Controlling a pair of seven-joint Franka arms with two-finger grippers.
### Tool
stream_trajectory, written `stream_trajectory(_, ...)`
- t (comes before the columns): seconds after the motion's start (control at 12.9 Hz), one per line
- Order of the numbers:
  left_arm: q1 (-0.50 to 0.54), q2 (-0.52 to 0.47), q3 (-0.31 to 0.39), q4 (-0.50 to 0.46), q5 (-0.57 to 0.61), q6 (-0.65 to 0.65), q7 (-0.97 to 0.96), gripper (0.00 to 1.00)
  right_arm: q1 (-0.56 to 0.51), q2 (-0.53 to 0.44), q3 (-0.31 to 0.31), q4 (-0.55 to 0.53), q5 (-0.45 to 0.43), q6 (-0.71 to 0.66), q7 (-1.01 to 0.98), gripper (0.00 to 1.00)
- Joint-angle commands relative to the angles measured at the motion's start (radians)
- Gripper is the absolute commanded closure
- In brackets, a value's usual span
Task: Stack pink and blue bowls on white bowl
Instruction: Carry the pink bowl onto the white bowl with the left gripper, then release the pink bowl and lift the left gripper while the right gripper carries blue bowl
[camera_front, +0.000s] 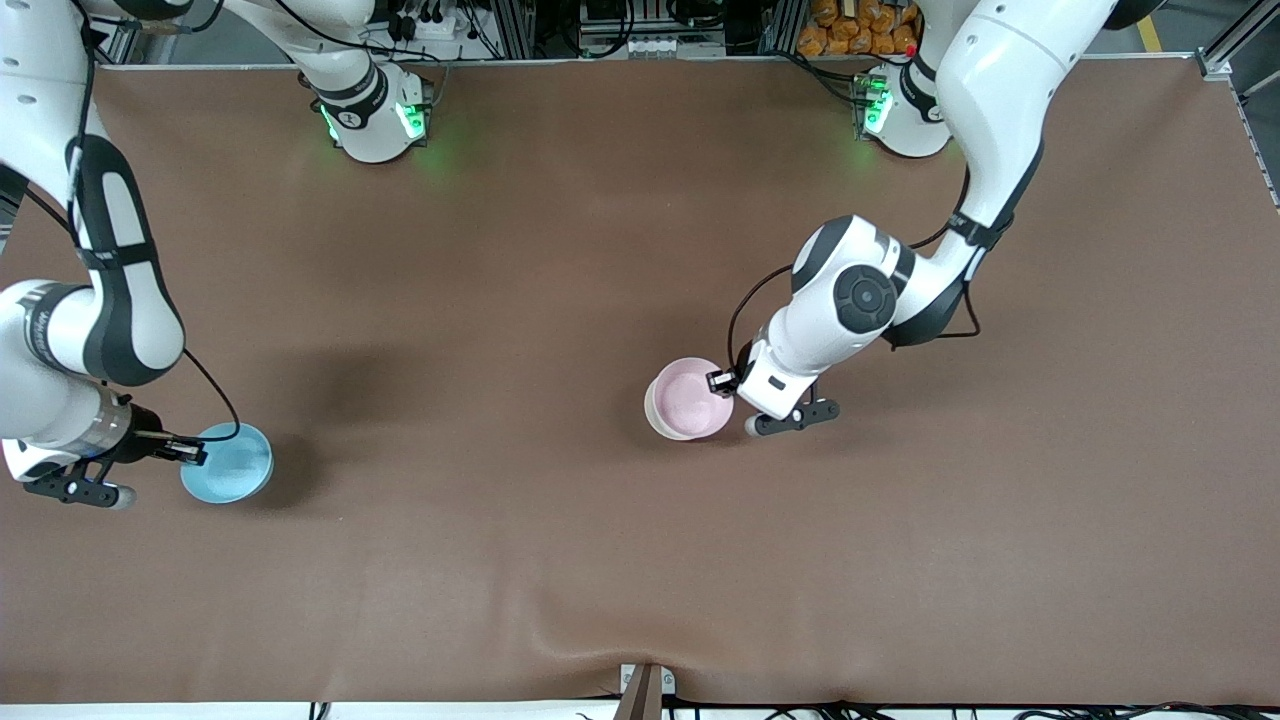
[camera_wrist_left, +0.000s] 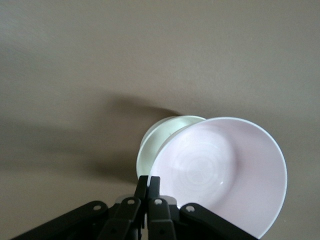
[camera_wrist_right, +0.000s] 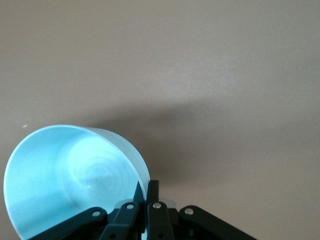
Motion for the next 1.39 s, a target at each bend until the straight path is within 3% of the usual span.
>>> stream_trajectory(0.0, -0.040, 0.055, 0.021, 0.063, 0.014, -0.018, -0.007, 1.00, -0.003, -0.074, 0.029, -0.020, 0.022, -0.068, 0.006, 1.00)
stream_trajectory(0.15, -0.039, 0.062, 0.021, 0.063, 0.029, -0.018, -0.005, 1.00, 0.000, -0.118, 0.032, -0.020, 0.137, -0.143, 0.006, 1.00)
stream_trajectory(0.31, -0.039, 0.062, 0.022, 0.062, 0.031, -0.018, -0.005, 0.99, 0.008, -0.157, 0.035, -0.020, 0.180, -0.212, 0.006, 1.00)
stream_trajectory(0.46, -0.037, 0.065, 0.022, 0.060, 0.031, -0.018, -0.005, 0.85, 0.039, -0.195, 0.038, -0.022, 0.193, -0.264, 0.059, 1.00)
stream_trajectory(0.54, -0.039, 0.075, 0.022, 0.063, 0.031, -0.018, -0.005, 0.70, 0.074, -0.212, 0.040, -0.022, 0.191, -0.278, 0.110, 1.00)
stream_trajectory(0.7, -0.042, 0.079, 0.022, 0.063, 0.031, -0.017, -0.005, 0.51, 0.146, -0.230, 0.038, -0.022, 0.191, -0.279, 0.223, 1.00)
stream_trajectory(0.85, -0.037, 0.068, 0.022, 0.063, 0.032, -0.018, -0.007, 0.05, 0.216, -0.240, 0.038, -0.022, 0.191, -0.269, 0.344, 1.00)
stream_trajectory(0.93, -0.027, 0.054, 0.022, 0.063, 0.037, -0.020, -0.007, 0.00, 0.242, -0.240, 0.038, -0.020, 0.191, -0.264, 0.390, 1.00)
stream_trajectory(1.31, 0.065, -0.183, 0.062, 0.065, 0.052, -0.214, 0.005, 0.00, 0.387, -0.237, 0.038, -0.019, 0.191, -0.217, 0.639, 1.00)
